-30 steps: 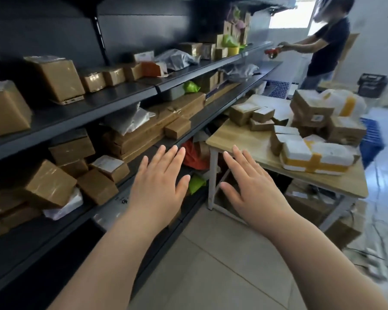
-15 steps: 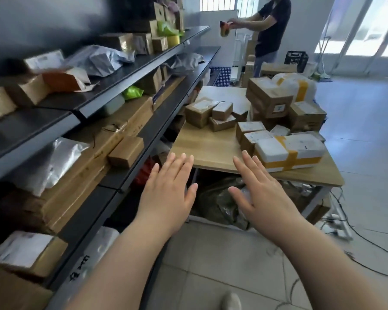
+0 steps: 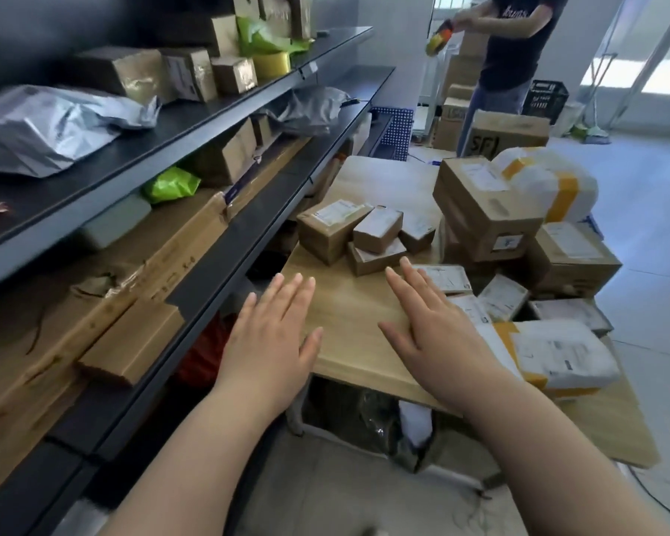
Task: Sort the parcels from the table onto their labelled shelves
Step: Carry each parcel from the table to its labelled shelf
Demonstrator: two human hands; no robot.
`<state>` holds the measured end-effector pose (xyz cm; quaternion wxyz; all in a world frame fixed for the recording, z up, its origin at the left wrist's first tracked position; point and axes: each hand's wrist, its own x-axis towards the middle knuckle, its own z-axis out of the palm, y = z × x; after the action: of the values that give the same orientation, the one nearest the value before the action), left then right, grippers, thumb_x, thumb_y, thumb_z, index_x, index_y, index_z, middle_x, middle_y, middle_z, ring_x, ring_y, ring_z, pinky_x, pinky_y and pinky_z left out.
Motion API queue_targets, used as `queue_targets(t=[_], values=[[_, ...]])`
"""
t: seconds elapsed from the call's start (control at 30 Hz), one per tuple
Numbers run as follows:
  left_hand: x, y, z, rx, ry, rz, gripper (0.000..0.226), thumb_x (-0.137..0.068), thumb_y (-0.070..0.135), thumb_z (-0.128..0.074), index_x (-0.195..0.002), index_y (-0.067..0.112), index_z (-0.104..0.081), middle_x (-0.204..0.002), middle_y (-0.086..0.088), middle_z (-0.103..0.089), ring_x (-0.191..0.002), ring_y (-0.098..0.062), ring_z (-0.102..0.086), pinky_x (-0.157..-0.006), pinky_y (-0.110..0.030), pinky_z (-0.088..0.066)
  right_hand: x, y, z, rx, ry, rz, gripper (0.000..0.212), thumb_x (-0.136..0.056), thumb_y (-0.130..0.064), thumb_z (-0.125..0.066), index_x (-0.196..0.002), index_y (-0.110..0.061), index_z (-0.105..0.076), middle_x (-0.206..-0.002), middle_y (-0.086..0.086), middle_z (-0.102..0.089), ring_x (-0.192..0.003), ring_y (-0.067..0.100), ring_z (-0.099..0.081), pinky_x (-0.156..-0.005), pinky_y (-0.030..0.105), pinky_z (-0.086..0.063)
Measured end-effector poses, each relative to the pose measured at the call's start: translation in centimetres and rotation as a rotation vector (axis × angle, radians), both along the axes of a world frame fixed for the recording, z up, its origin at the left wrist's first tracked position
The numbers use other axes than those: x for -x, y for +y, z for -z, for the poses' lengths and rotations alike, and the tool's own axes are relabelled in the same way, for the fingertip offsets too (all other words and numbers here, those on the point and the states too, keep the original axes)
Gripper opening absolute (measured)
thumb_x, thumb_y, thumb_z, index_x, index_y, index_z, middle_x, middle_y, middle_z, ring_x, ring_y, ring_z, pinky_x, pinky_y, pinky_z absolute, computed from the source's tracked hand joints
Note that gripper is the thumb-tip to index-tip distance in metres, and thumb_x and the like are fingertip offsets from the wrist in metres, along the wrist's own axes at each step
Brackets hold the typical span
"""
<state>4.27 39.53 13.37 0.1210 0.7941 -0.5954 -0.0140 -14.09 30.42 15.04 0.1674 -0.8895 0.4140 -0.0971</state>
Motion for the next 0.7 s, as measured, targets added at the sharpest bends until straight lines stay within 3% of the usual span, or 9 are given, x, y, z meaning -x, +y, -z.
queue_targets(t=[0.33,0.7], values=[[-3.5,-10.8,3.2,-0.116,0.016,-0.039,0.066,-0.099,0.047,-0.029,-0.151,0.028,0.007,-0.160,0.010,0.005,-0.145,-0.008,0.014,-0.117,-0.032,0.008,-4.5,-11.1,3.3,-0.117,0.042,-0.079,0.064,-0.097,-0.050,-0.033,-0.150,-0.035,0.000,-0.157,-0.014,0.013,-0.145,0.008,0.011,-0.117,0.031,-0.005],[-13.8,-24.2,7.3,-0.213,0.085,0.032,0.063,-0.100,0.044,-0.029,-0.151,0.029,0.004,-0.160,0.011,0.005,-0.145,-0.007,0.013,-0.119,-0.033,0.004,-13.8,-21.6,7.4,-0.285,0.028,0.013,0.065,-0.097,-0.046,-0.039,-0.151,-0.033,-0.005,-0.158,-0.014,0.008,-0.145,0.006,0.006,-0.118,0.030,-0.010]])
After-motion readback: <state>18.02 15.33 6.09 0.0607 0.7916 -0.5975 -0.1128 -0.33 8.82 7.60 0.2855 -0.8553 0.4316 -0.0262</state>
